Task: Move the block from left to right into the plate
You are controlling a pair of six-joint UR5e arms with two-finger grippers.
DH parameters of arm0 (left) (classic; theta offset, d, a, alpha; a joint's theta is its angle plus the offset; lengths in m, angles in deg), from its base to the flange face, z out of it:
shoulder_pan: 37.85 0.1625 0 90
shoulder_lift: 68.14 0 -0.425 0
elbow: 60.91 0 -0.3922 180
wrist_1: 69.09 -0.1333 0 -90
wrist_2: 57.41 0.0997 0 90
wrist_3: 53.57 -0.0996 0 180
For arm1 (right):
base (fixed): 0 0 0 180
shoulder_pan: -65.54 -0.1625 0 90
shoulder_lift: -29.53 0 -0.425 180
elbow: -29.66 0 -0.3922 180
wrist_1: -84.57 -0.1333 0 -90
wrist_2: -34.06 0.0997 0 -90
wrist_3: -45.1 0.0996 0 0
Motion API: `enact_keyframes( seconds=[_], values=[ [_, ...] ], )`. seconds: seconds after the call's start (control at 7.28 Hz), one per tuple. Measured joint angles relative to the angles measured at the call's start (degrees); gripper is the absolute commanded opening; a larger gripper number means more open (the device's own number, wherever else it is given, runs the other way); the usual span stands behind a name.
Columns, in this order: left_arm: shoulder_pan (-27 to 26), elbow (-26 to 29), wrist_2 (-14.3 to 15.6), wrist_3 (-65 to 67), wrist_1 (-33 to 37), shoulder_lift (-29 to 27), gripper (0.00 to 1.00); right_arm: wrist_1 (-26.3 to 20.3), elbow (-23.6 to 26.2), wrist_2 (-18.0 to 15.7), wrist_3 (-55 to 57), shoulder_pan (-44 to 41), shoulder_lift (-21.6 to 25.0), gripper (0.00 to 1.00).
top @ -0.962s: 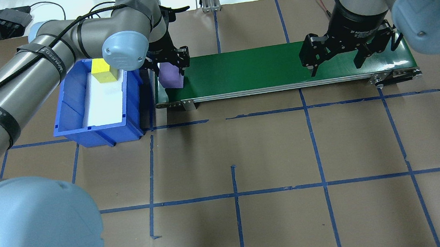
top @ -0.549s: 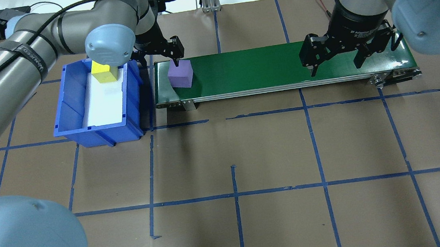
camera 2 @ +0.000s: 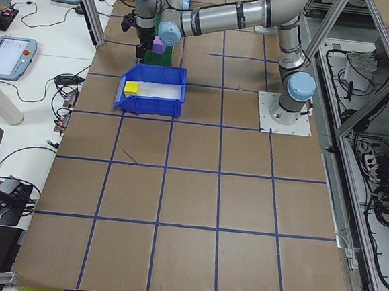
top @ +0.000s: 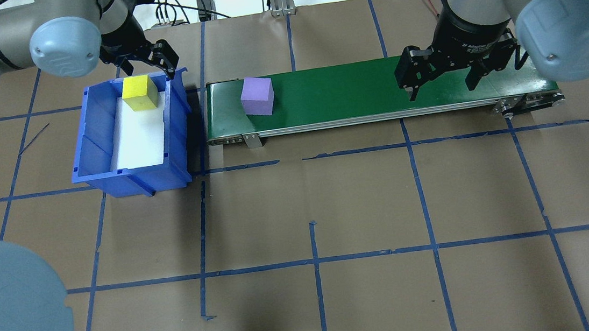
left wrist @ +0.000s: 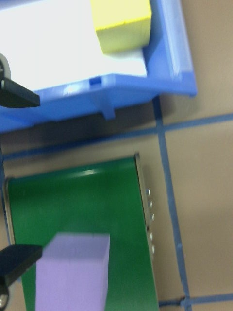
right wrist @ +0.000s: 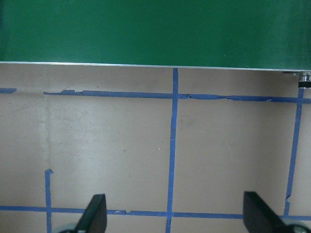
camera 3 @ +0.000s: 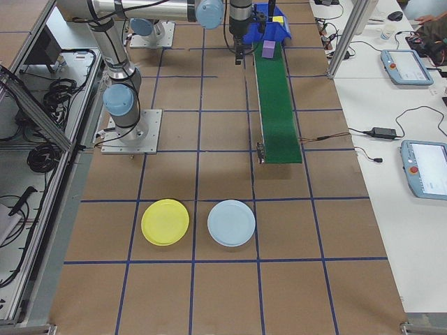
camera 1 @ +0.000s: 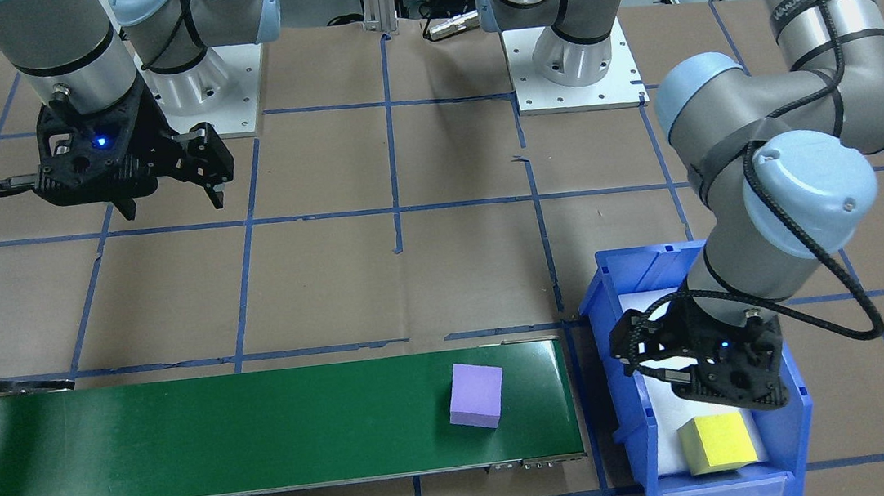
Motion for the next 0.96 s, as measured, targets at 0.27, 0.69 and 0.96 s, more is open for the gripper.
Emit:
enact_keyframes(
  seconds=[0.27,0.69,0.96],
  values=[
    [5.59,0.05,-0.13,-18.28,-0.39,-1.22,1.0,1.92,0.81,0.97,-0.23,0.42,-1.28,1.0],
    [7.2,0.52,0.16,-42.66,-2.2,-4.46,0.98,13.48,-0.39,5.18,0.19,1.12,-9.41,1.0],
    [7.3,0.67,0.25,-62.17,-3.17,-5.5,0.98,18.65,-3.4,9.85,4.97,1.19,-15.51,1.0]
  ],
)
